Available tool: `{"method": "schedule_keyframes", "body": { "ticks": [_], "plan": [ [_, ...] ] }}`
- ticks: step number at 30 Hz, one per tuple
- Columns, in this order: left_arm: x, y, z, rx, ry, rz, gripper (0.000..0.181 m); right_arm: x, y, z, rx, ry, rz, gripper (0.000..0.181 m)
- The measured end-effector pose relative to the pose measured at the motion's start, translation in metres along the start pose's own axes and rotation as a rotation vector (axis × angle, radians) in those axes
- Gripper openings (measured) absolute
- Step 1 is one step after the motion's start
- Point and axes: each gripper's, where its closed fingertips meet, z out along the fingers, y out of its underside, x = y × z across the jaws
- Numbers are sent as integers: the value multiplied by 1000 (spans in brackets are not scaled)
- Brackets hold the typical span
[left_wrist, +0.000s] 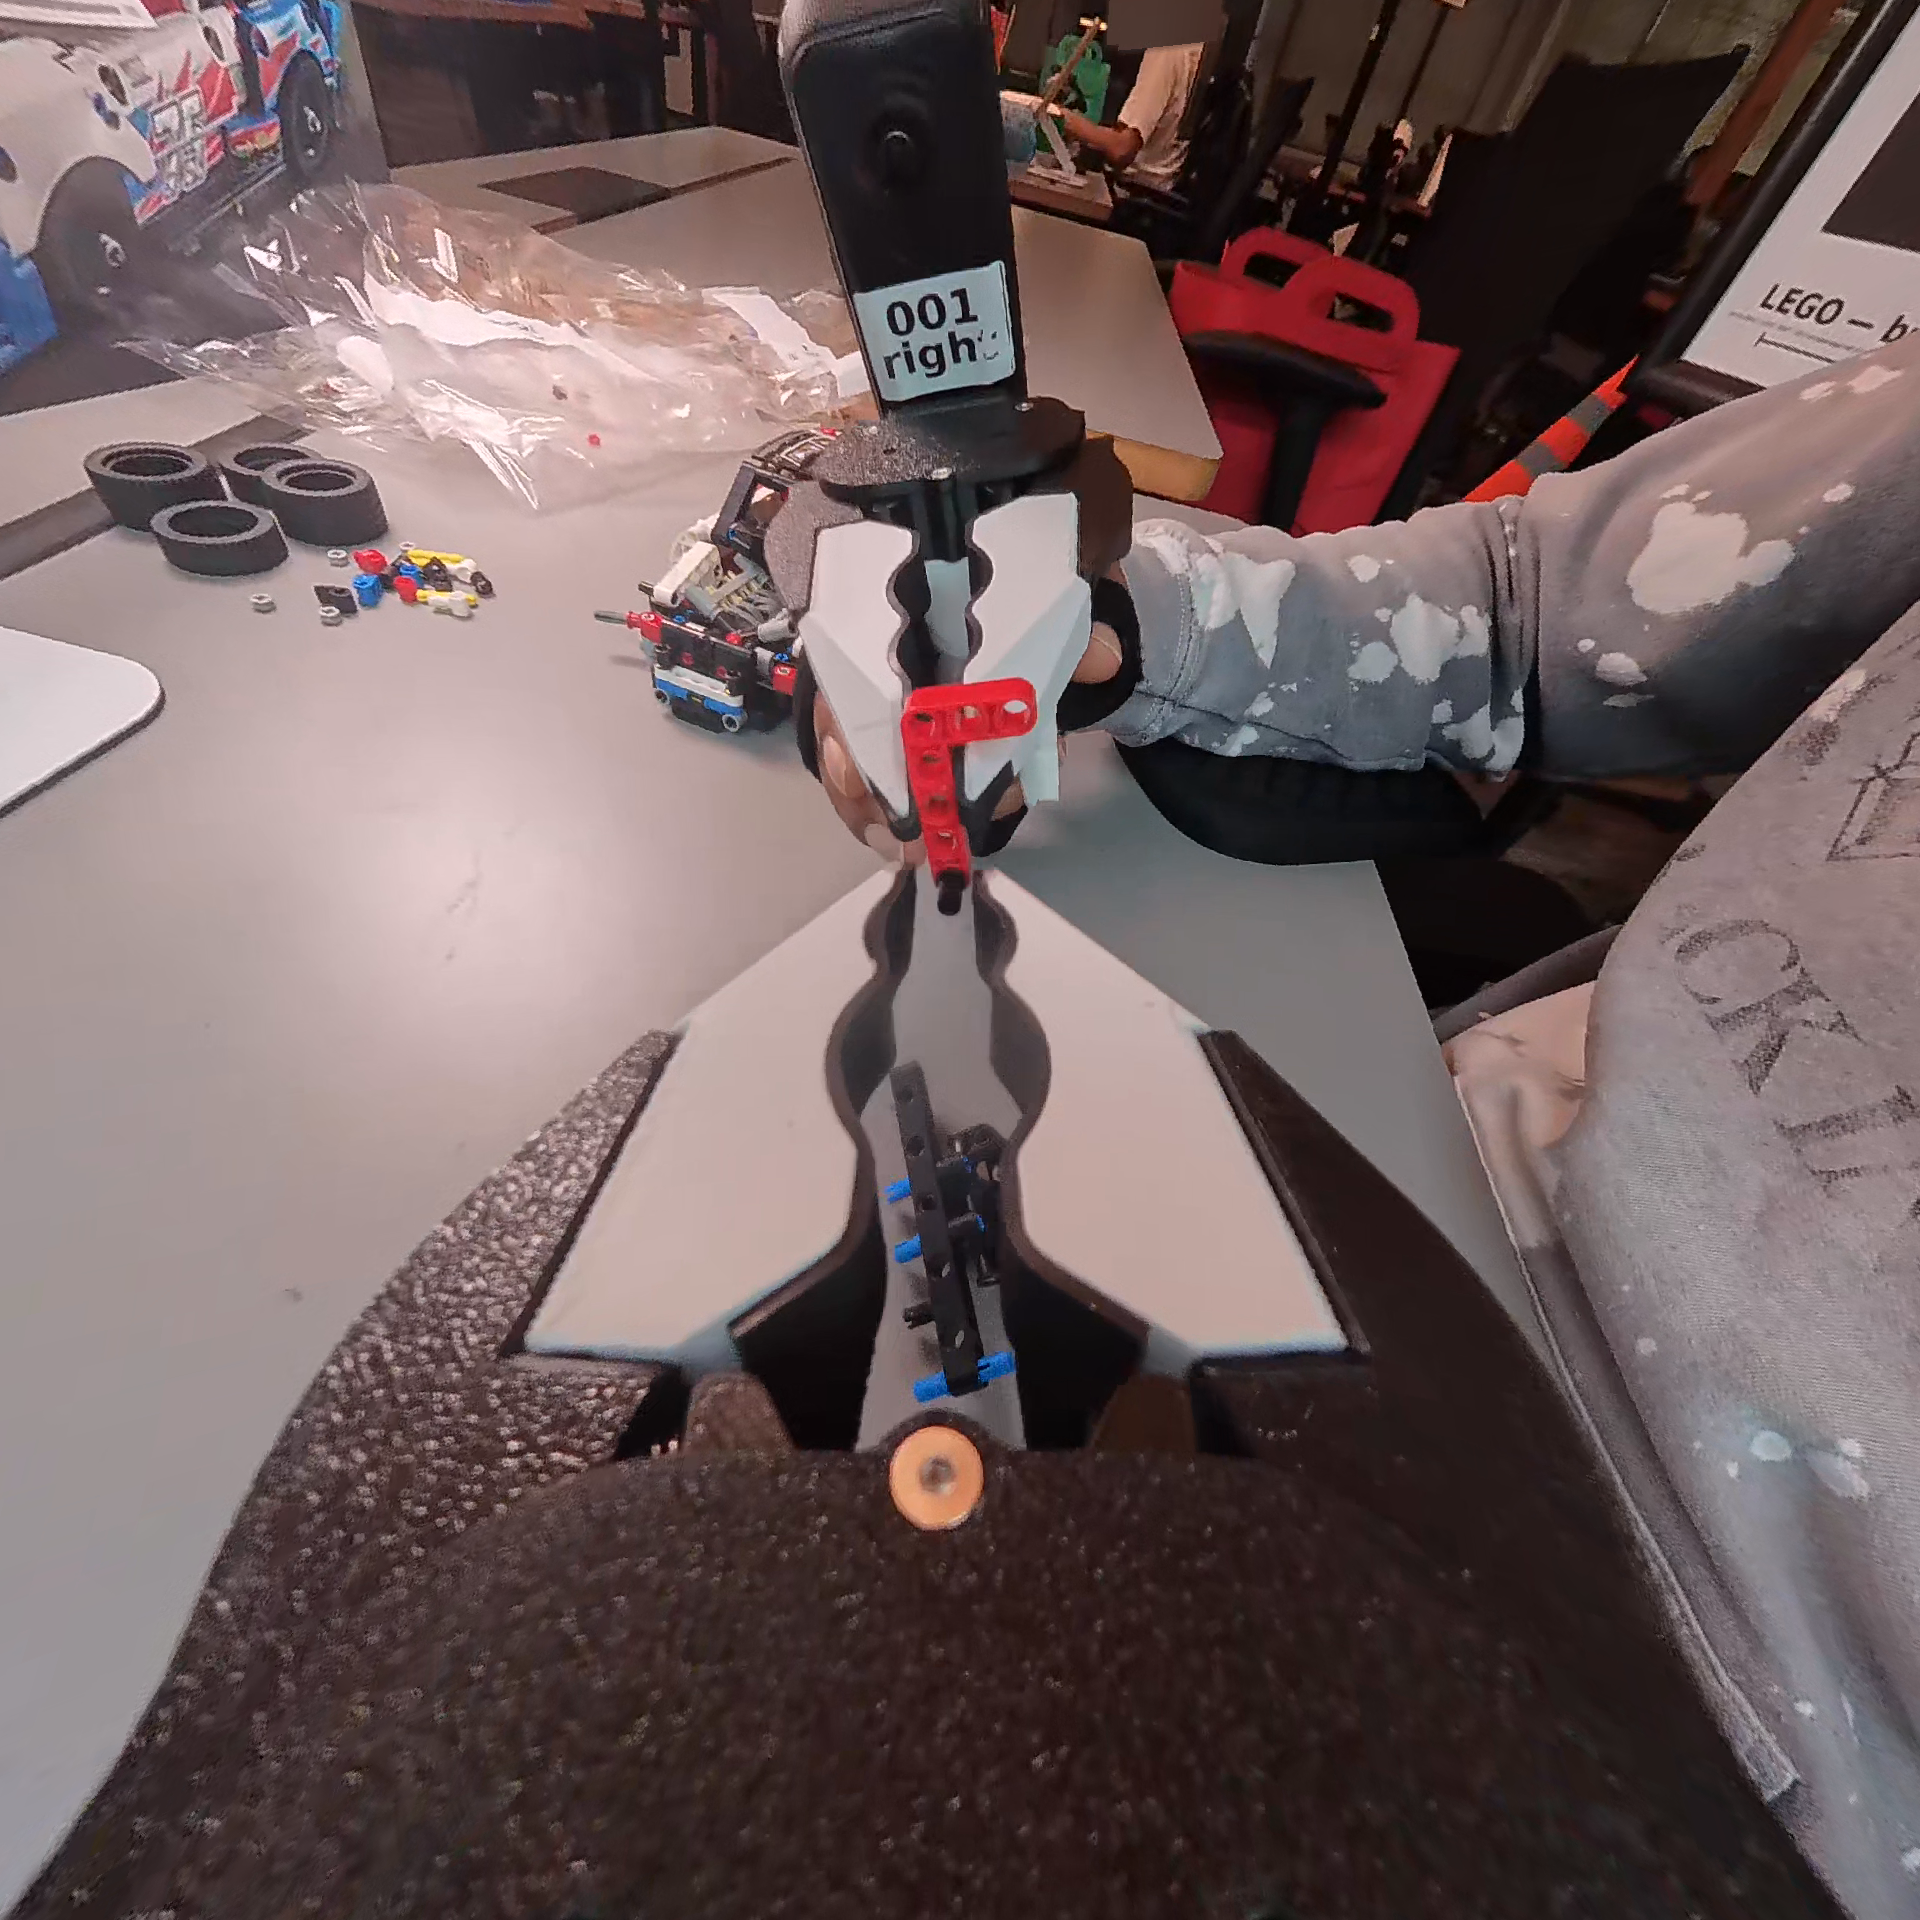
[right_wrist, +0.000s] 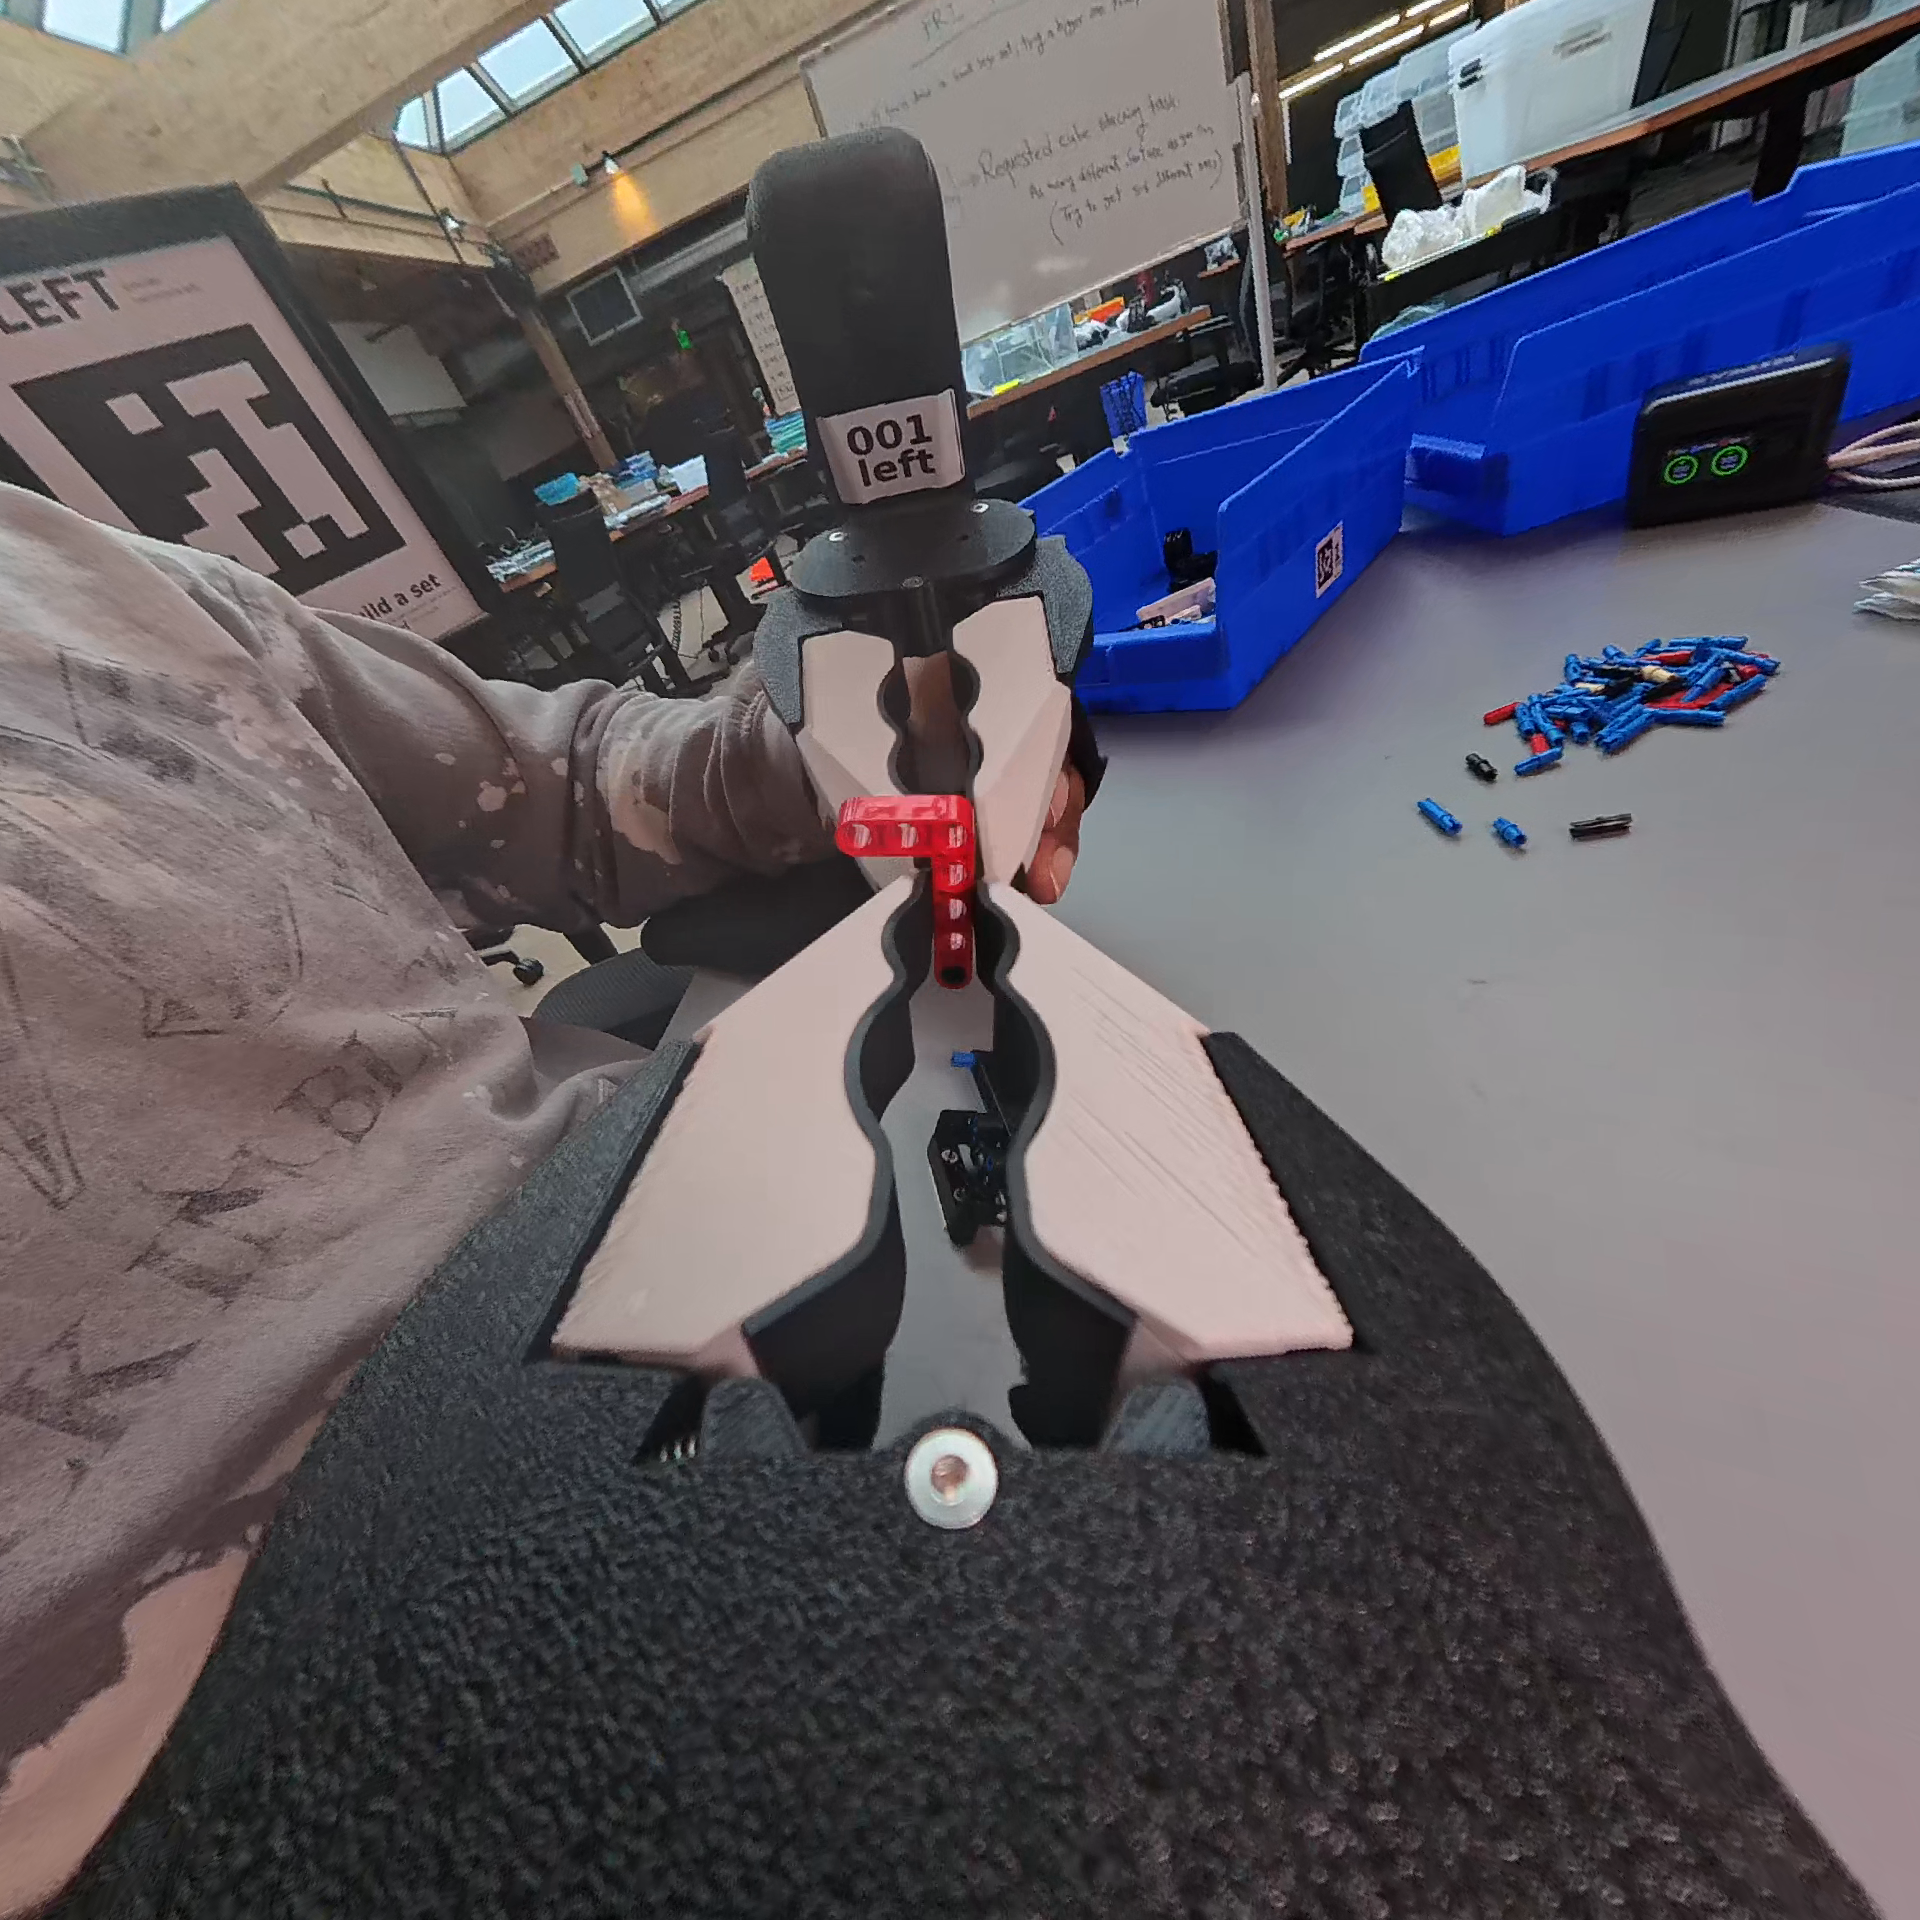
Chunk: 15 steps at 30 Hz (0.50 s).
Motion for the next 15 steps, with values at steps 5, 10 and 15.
{"method": "schedule_keyframes", "body": {
  "ticks": [5,10,15],
  "plan": [
    [2,5,5,-36,1,15,5,-2,-1,0,3,1,-9,7],
    [3,3,4,-13,19,-19,5,-3,-2,-2,-1,2,-20,7],
    [4,5,5,-2,41,-58,5,-3,3,-1,-30,3,-28,7]
  ]
}}
